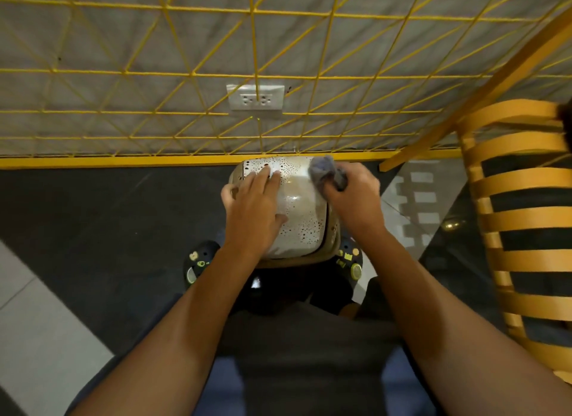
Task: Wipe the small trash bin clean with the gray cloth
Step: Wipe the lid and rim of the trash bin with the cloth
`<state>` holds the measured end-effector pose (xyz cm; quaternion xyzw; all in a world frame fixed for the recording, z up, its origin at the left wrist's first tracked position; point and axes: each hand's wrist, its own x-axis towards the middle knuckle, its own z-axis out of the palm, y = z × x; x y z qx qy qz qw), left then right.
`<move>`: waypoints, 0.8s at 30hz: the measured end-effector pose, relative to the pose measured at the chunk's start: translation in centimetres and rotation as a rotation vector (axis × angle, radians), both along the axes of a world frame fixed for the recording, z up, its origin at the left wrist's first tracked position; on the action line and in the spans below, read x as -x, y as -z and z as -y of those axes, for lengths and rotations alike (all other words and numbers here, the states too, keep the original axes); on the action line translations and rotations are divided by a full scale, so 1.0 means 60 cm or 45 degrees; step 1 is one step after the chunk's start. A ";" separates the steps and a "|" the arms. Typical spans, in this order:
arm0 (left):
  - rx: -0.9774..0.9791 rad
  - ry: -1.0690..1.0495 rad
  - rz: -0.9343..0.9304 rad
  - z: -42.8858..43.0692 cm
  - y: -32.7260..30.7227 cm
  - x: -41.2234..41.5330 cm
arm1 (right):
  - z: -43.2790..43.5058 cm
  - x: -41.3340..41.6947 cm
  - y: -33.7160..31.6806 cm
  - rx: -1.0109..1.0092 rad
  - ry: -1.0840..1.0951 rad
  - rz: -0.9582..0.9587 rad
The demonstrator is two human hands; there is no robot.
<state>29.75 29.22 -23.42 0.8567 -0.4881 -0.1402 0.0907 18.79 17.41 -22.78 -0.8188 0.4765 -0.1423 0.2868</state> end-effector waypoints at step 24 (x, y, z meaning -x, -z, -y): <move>0.015 -0.008 0.010 0.004 0.007 -0.004 | -0.009 -0.050 0.014 -0.081 -0.117 -0.030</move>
